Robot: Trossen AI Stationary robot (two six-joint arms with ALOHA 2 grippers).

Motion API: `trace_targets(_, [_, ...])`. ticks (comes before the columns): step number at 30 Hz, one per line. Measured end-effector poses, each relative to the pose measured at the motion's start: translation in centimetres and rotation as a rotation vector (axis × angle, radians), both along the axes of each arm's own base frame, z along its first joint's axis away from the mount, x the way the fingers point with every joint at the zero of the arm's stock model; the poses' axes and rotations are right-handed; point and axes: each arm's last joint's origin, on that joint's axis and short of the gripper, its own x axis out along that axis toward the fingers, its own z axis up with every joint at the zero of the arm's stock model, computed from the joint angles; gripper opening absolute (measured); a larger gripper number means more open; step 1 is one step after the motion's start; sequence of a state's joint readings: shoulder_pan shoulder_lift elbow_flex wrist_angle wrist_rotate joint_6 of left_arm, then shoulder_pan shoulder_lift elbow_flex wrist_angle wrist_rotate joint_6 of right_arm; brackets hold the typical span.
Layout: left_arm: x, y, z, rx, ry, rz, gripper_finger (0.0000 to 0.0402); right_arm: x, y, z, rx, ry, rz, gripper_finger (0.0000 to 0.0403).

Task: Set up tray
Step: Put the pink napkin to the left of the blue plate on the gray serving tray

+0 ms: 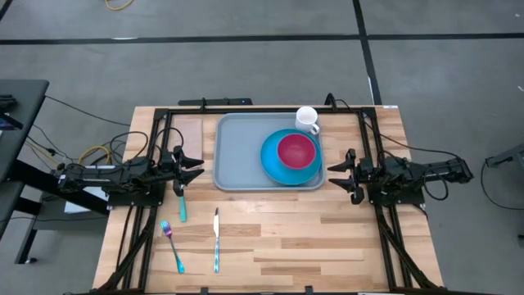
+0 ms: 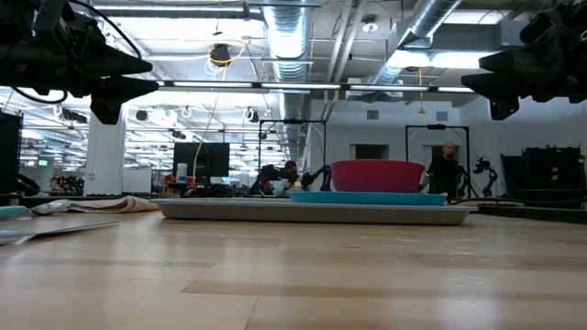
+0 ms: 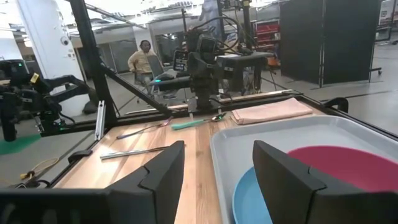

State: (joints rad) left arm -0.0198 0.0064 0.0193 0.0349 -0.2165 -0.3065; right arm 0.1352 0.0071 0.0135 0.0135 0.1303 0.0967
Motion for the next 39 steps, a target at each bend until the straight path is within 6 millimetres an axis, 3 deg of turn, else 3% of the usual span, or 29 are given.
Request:
trace_targets(4, [0.0, 0.0, 0.1, -0.066, -0.029, -0.003, 0.0169, 0.0, 0.0, 0.0, 0.0, 0.0, 0.0, 0.0182])
trace_targets(8, [0.0, -0.2, 0.7, -0.539, -0.178, -0.099, 0.0169, 0.0, 0.0, 0.0, 0.0, 0.001, 0.0, 0.0182])
trace_targets(14, [-0.1, 0.3, 0.4, -0.948, -0.288, 0.036, 0.0169, 0.0, 0.0, 0.0, 0.0, 0.0, 0.0, 0.0182])
trace_targets(17, [-0.1, 0.1, 1.1, -0.902, -0.265, -0.042, 0.0169, 0.0, 0.0, 0.0, 0.0, -0.001, -0.001, 0.0182])
trace_targets(19, [-0.2, 0.2, 2.0, -0.883, -0.208, 0.003, 0.0169, 0.0, 0.0, 0.0, 0.0, -0.001, -0.001, 0.0182])
trace_targets(25, [-0.3, 0.7, 6.6, -0.704, 0.138, 0.373, 0.0169, 0.0, 0.0, 0.0, 0.0, -0.001, -0.001, 0.0182])
trace_targets(29, [1.7, 1.4, 9.5, -0.598, 0.397, 0.622, 0.0169, 0.0, 0.0, 0.0, 0.0, -0.001, -0.001, 0.0182])
trace_targets(33, [5.1, 3.3, 9.1, -0.574, 0.683, 0.849, 0.0169, 0.0, 0.0, 0.0, 0.0, -0.001, -0.001, 0.0182])
trace_targets(39, [8.7, 8.4, 5.2, -0.661, 0.964, 0.956, 0.0169, 0.0, 0.0, 0.0, 0.0, -0.001, -0.001, 0.0182])
